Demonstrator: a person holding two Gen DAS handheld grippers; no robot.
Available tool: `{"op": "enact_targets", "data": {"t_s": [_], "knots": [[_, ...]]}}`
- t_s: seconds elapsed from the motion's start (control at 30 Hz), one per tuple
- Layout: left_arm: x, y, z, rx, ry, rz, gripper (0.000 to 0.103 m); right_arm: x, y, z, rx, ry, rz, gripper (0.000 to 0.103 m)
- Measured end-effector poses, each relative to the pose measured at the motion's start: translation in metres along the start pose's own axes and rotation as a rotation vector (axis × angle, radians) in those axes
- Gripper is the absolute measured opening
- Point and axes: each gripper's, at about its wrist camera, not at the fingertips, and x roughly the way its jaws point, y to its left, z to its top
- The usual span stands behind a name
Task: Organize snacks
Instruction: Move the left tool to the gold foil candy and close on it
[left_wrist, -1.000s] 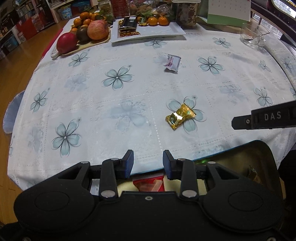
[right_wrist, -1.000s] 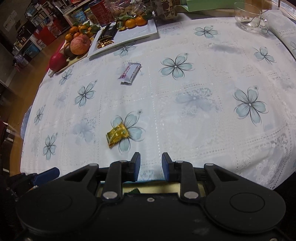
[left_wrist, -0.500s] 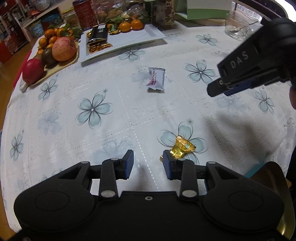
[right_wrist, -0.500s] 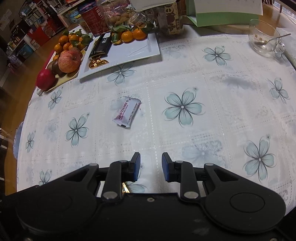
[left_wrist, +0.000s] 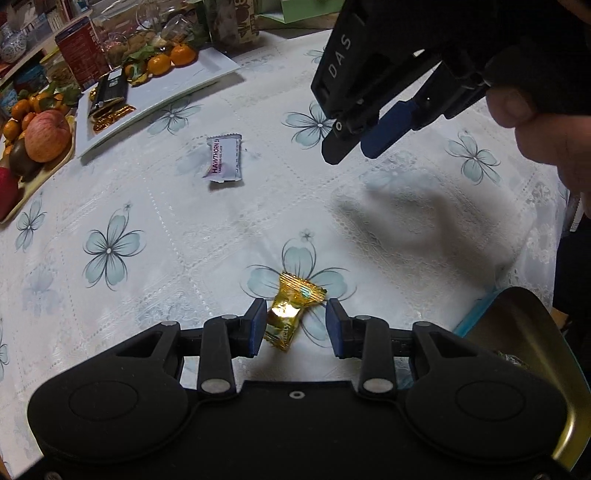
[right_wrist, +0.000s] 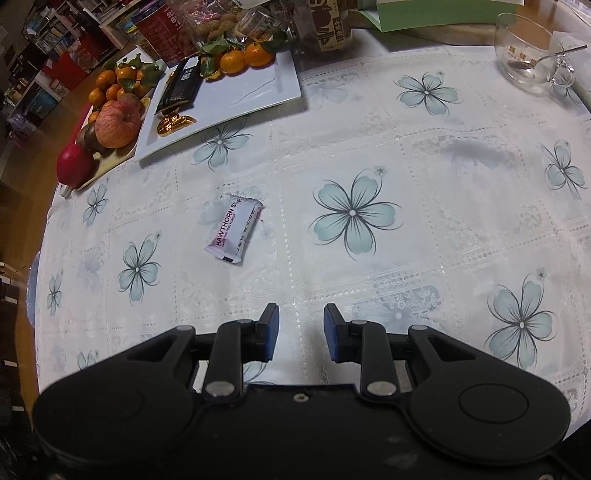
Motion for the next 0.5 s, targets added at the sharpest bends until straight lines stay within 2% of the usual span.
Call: {"op": "enact_targets", "data": {"t_s": [0.13, 0.33, 0.5], "knots": [[0.007, 0.004, 0.002, -0.028, 0.032, -0.002, 0.044, 0.003, -0.005, 0.004, 0.038, 0.02, 0.005, 0.029], [0.01, 0.014, 0.005, -0.08, 0.044, 0.002, 0.044, 0.003, -0.006, 0.003, 0.056, 0.059, 0.06, 0.031], [0.013, 0.013, 0.005, -0.084, 0.051, 0.0, 0.044, 0.003, -0.003, -0.001, 0.038, 0.057, 0.046, 0.031]]}}
